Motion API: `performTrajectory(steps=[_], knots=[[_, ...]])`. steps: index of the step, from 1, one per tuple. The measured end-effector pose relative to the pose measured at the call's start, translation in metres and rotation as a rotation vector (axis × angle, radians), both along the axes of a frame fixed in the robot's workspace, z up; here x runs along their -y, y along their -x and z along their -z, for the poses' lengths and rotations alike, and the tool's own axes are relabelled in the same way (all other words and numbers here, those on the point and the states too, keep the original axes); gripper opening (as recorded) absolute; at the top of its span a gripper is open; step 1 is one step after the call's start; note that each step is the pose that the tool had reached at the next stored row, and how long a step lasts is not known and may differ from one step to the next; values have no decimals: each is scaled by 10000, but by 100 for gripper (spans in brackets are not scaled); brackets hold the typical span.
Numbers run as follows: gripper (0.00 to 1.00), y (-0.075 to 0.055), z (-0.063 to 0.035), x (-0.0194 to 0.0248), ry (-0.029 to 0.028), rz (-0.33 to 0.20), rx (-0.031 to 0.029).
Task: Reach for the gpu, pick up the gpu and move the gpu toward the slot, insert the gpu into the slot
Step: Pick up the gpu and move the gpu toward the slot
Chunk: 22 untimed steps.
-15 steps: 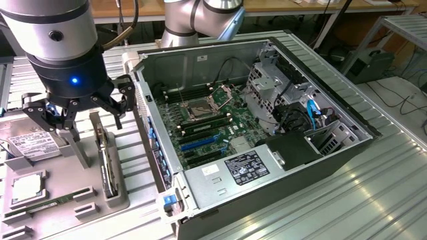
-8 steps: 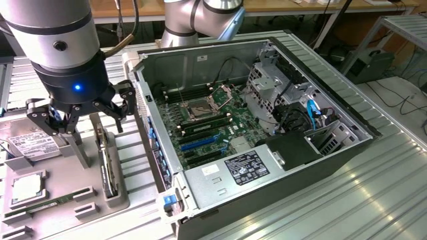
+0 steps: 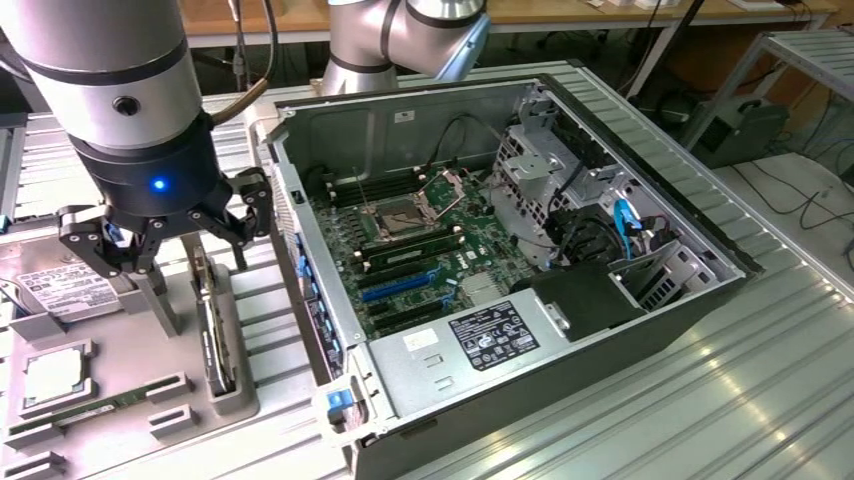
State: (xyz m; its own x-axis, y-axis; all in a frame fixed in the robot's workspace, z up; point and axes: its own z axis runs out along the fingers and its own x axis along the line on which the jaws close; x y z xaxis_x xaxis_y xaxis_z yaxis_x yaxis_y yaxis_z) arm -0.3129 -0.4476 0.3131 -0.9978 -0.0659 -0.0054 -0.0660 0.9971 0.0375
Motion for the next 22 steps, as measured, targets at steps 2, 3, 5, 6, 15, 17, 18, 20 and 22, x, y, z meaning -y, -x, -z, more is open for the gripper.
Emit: performTrajectory(steps=[2, 3, 5, 6, 15, 17, 18, 20, 22], knots=[[72, 1, 13, 1, 0, -1, -1], [72, 3, 16, 1, 2, -1, -2], [72, 5, 23, 0, 1, 0, -1], [72, 7, 26, 0, 2, 0, -1], [72, 55, 61, 0, 0, 0, -1], [72, 59, 90, 1, 1, -1, -1], [72, 59, 102, 0, 1, 0, -1], [72, 60, 141, 0, 0, 0, 1], [72, 61, 154, 0, 1, 0, 0]])
